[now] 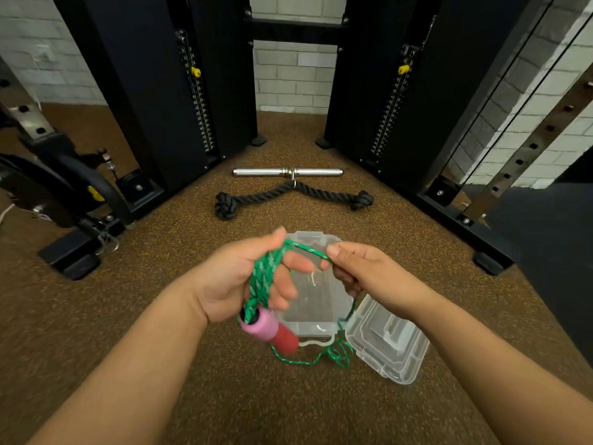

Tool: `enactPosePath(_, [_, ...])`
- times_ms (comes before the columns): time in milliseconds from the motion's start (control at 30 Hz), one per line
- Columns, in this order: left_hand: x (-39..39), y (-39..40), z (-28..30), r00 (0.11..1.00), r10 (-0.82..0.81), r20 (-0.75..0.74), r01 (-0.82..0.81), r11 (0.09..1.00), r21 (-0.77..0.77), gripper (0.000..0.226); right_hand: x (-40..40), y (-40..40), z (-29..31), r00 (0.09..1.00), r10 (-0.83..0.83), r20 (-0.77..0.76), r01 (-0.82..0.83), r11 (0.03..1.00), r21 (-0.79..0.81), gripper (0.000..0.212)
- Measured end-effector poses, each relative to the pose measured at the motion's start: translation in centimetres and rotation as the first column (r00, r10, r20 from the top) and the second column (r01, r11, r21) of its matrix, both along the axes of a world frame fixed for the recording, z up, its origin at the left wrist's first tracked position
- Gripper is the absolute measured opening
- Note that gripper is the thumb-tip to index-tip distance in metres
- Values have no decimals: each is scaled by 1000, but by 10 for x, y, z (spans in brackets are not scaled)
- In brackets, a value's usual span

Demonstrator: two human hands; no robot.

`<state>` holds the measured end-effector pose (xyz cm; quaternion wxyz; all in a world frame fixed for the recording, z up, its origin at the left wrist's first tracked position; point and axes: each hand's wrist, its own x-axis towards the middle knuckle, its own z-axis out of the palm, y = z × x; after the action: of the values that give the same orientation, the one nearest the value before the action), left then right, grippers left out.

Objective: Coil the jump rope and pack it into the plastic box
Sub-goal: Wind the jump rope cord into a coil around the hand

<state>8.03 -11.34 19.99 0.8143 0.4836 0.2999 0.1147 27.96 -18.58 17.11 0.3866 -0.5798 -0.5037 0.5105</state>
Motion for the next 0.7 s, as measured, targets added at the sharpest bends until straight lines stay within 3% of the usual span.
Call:
enactPosePath(133, [-2,8,-5,980,197,-16,-197,980,8,59,4,-1,0,991,-80,103,80,997,7,46])
enactPosePath(267, [-3,13,-5,947,320,10,-319,946,-67,59,18,-3,2,997,-34,75,34,999,5,40])
enactPosePath(333, [-8,18,-4,917,399,13,-397,913,-93,61,27,-4,5,992,-88,89,89,996,-4,42])
enactPosePath(467, [-18,24,-4,874,484,39,-479,873,-95,60,41,-4,6,989,-124,84,122,992,26,39])
enactPosePath(700, [-22,25,-4,837,545,51,-540,838,-85,59,50,-4,4,959,-167,231,145,983,108,35])
